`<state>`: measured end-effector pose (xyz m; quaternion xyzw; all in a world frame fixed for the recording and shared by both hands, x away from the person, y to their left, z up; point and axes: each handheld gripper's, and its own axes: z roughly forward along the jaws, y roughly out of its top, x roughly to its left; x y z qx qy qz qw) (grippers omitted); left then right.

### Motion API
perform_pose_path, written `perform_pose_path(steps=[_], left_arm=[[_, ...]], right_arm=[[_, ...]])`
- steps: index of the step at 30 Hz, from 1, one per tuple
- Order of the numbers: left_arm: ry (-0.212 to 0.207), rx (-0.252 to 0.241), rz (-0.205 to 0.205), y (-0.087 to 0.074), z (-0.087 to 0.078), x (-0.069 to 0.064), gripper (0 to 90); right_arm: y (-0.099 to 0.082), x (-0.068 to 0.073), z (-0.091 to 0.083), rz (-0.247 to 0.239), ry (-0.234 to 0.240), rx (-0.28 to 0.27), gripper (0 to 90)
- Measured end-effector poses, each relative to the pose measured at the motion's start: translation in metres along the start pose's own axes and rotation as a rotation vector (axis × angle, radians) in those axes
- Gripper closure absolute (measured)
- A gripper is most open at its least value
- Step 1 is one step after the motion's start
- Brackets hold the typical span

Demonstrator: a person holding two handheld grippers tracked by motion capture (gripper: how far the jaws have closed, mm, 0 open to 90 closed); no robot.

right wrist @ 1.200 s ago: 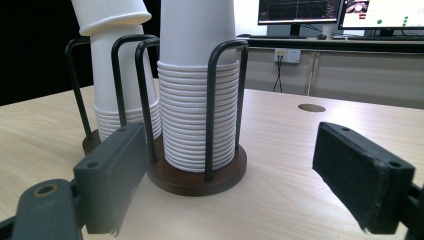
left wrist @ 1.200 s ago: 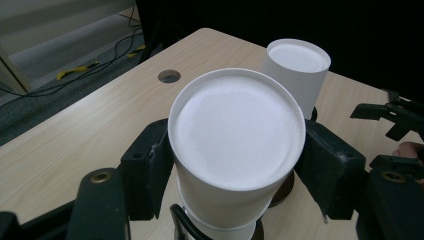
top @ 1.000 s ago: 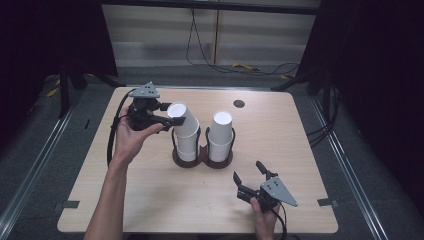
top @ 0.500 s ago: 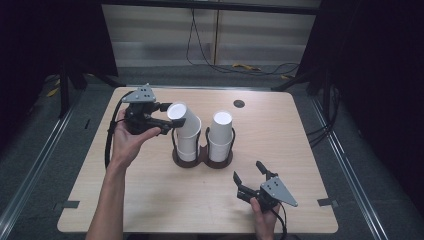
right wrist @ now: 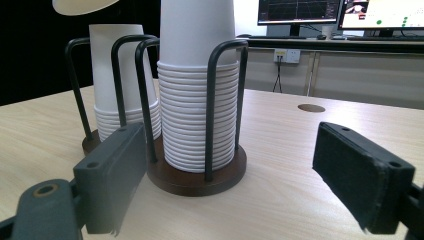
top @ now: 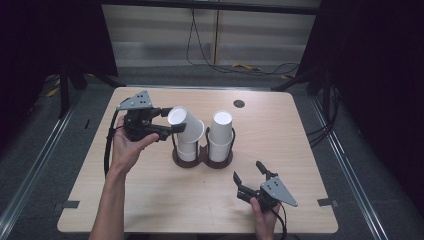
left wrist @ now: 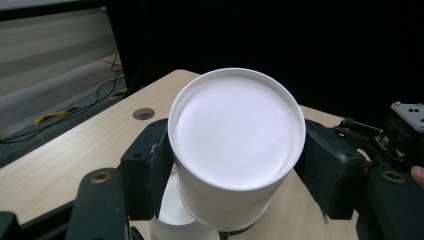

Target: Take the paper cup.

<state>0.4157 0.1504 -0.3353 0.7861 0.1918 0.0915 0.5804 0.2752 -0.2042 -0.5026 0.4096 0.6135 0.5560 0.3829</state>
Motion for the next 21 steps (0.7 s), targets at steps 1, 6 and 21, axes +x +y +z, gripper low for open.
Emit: perform_pose_path(steps=[1, 6, 21], left_arm=[[-0.001, -0.003, 0.002, -0.001, 0.0, -0.001, 34.5], [-0.042, -0.001, -0.009, -0.006, 0.006, -0.007, 34.5], [-0.056, -0.048, 0.022, -0.01, -0.01, -0.025, 34.5]], right_arm=[[0.0, 0.0, 0.0, 0.0, 0.002, -0.002, 14.1], [0.0, 0.0, 0.0, -0.005, 0.004, 0.007, 14.1], [0.001, -0.001, 0.001, 0.033, 0.065, 0.026, 13.3]])
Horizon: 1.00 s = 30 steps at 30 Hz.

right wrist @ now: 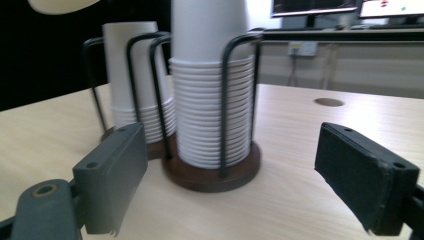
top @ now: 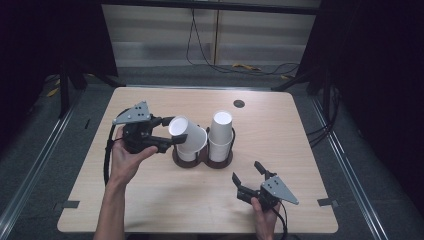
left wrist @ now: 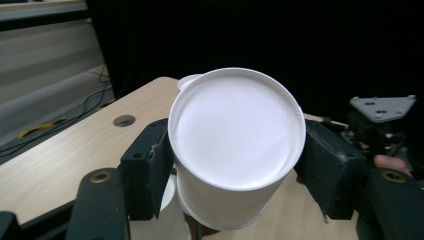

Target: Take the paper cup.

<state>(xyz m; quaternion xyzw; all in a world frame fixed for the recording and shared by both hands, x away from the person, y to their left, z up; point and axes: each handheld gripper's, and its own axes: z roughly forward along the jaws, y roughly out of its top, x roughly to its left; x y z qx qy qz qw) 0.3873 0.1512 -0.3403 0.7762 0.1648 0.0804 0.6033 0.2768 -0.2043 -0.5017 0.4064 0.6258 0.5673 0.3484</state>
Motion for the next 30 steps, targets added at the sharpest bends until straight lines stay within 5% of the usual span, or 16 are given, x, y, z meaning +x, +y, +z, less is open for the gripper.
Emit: perform_pose_path(steps=[9, 18, 30], left_arm=[[-0.013, -0.009, 0.016, -0.017, 0.002, -0.01, 34.5], [-0.056, 0.005, 0.001, -0.032, 0.01, -0.016, 34.4], [-0.087, 0.037, 0.003, -0.06, 0.029, -0.023, 34.4]], right_arm=[[0.009, 0.013, 0.006, -0.023, 0.2, 0.037, 13.3], [0.024, 0.024, 0.014, -0.032, 0.338, 0.038, 13.7], [0.032, 0.03, 0.02, -0.052, 0.417, 0.042, 13.5]])
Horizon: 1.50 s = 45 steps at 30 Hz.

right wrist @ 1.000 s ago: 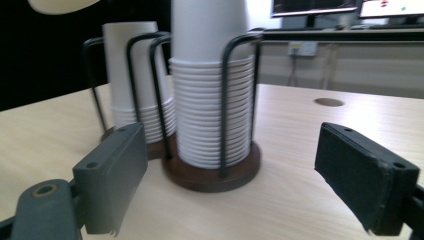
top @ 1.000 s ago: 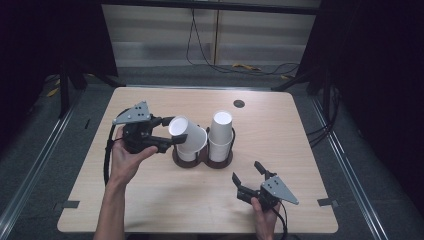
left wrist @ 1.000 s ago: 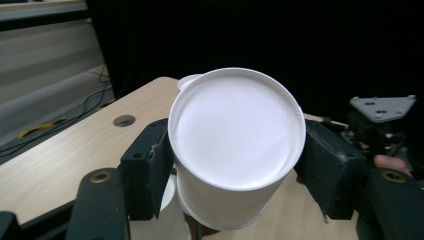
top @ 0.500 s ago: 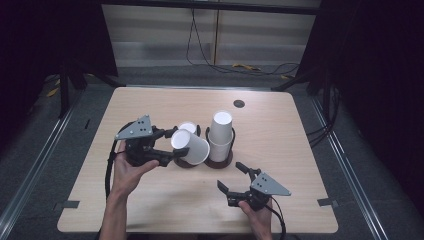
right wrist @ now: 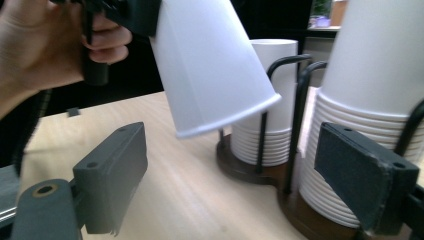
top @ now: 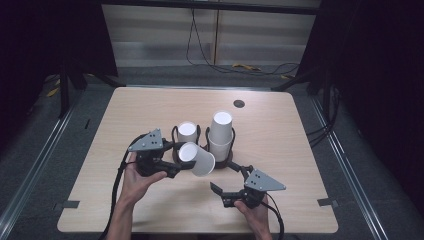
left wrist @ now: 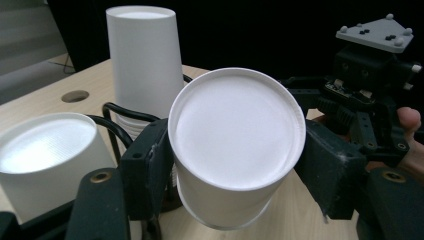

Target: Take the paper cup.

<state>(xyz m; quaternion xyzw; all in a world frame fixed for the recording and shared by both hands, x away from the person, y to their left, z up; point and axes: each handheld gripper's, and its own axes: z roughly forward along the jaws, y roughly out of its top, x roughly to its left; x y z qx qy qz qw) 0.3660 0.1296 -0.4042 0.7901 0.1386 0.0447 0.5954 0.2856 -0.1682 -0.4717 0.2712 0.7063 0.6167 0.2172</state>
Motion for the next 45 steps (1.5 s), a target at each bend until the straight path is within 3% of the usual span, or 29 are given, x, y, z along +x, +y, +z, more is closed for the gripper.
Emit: perform_pose_path(steps=[11, 14, 23, 28, 34, 45], left_arm=[[-0.037, 0.004, -0.033, -0.021, 0.006, -0.002, 34.5], [-0.06, -0.007, -0.046, -0.025, 0.009, -0.004, 34.5], [-0.108, 0.009, -0.056, -0.029, 0.015, -0.011, 34.5], [-0.128, 0.003, -0.062, -0.028, 0.016, -0.012, 34.5], [-0.154, -0.027, -0.088, -0.027, 0.018, -0.01, 34.5], [-0.161, -0.012, -0.086, -0.03, 0.015, -0.007, 34.5]], right_arm=[[0.0, 0.001, 0.005, -0.003, 0.073, 0.007, 13.4], [-0.002, 0.0, 0.01, -0.002, 0.088, 0.031, 13.3], [-0.009, -0.002, 0.026, -0.005, 0.131, 0.074, 13.6], [-0.012, 0.0, 0.031, -0.008, 0.156, 0.065, 13.5], [-0.012, 0.0, 0.035, -0.01, 0.149, 0.037, 13.9], [-0.012, 0.003, 0.034, -0.049, 0.172, 0.048, 24.5]])
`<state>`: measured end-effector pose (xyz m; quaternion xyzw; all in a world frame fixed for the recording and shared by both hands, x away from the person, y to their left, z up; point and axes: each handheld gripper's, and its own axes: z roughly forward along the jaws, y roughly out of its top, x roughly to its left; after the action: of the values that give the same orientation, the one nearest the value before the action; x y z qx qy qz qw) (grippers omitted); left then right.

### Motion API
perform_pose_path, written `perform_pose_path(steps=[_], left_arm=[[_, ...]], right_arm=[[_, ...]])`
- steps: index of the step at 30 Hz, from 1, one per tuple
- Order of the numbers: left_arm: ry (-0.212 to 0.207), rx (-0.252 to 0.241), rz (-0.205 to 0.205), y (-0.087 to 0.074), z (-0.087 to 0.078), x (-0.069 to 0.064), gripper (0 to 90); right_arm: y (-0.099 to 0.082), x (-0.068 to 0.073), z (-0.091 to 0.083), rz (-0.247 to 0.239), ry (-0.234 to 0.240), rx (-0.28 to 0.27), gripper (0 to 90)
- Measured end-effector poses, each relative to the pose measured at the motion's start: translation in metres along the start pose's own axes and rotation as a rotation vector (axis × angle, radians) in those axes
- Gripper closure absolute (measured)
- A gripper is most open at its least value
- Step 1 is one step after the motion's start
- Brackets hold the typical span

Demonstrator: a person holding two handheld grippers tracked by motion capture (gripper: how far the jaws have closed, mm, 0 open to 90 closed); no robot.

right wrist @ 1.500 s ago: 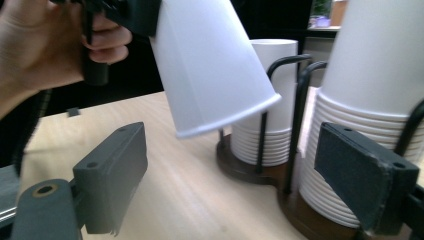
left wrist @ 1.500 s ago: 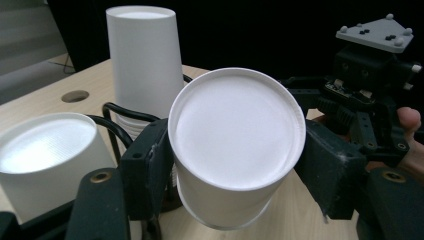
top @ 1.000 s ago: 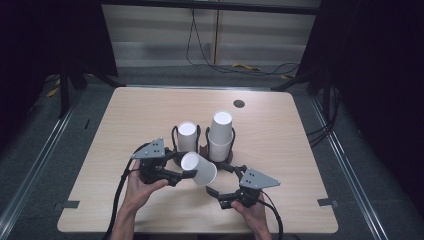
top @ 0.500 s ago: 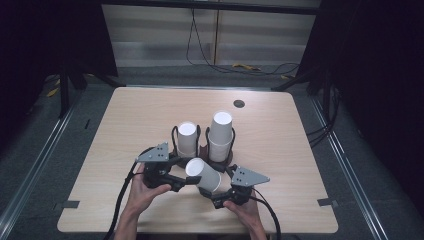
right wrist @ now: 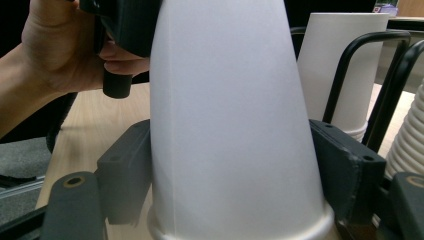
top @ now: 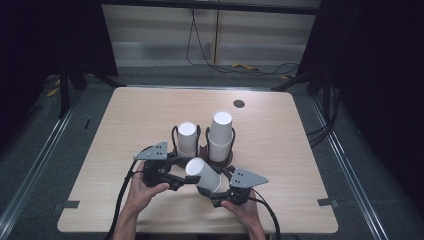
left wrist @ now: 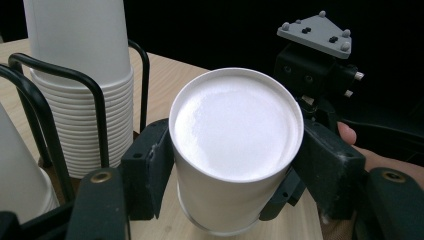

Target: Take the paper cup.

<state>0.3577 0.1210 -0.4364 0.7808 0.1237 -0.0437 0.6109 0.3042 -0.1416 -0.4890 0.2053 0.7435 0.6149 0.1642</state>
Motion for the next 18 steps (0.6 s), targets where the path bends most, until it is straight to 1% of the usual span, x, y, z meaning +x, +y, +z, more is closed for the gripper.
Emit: perform_pose_path(steps=[1, 2, 4, 7, 8, 9, 10, 12, 13, 14, 18], left_arm=[[0.0, -0.002, 0.001, 0.0, 0.0004, -0.0001, 34.5], [-0.001, -0.005, -0.007, -0.0002, 0.0007, 0.0006, 34.4], [-0.005, 0.002, -0.002, -0.0007, 0.001, 0.0009, 34.2], [0.003, 0.017, 0.0, -0.001, 0.002, 0.0009, 34.0], [0.015, 0.021, 0.0, -0.0016, 0.003, 0.0006, 33.8], [0.015, 0.027, 0.0, -0.0022, 0.0033, 0.0011, 33.4], [0.017, 0.015, -0.009, -0.0035, 0.0039, 0.0014, 33.1], [0.04, 0.013, -0.001, -0.0053, 0.0047, 0.0012, 30.2], [0.037, 0.008, -0.007, -0.0066, 0.0051, 0.0019, 28.5], [0.051, 0.021, -0.005, -0.0069, 0.0052, 0.002, 26.8], [0.081, 0.039, -0.005, -0.0087, 0.0066, 0.0013, 18.6]], right_arm=[[0.0004, -0.0001, -0.0001, 0.0, 0.001, 0.004, 24.8], [0.0007, -0.0002, -0.0002, 0.002, 0.004, 0.007, 25.2], [0.001, -0.0009, -0.001, 0.004, 0.005, 0.014, 25.7], [0.0009, -0.0017, -0.0015, 0.005, 0.006, 0.03, 25.9], [0.0008, -0.002, -0.0016, 0.012, 0.009, 0.035, 25.9], [0.0006, -0.0021, -0.0016, 0.015, 0.009, 0.04, 26.0], [0.0004, -0.0023, -0.0016, 0.015, 0.009, 0.044, 26.1], [0.0003, -0.0032, -0.0018, 0.023, 0.008, 0.05, 26.3], [0.0004, -0.0039, -0.0022, 0.021, 0.009, 0.053, 26.3], [0.0006, -0.004, -0.0025, 0.024, 0.009, 0.054, 26.4], [0.0019, -0.006, -0.0044, 0.024, 0.013, 0.067, 26.5]])
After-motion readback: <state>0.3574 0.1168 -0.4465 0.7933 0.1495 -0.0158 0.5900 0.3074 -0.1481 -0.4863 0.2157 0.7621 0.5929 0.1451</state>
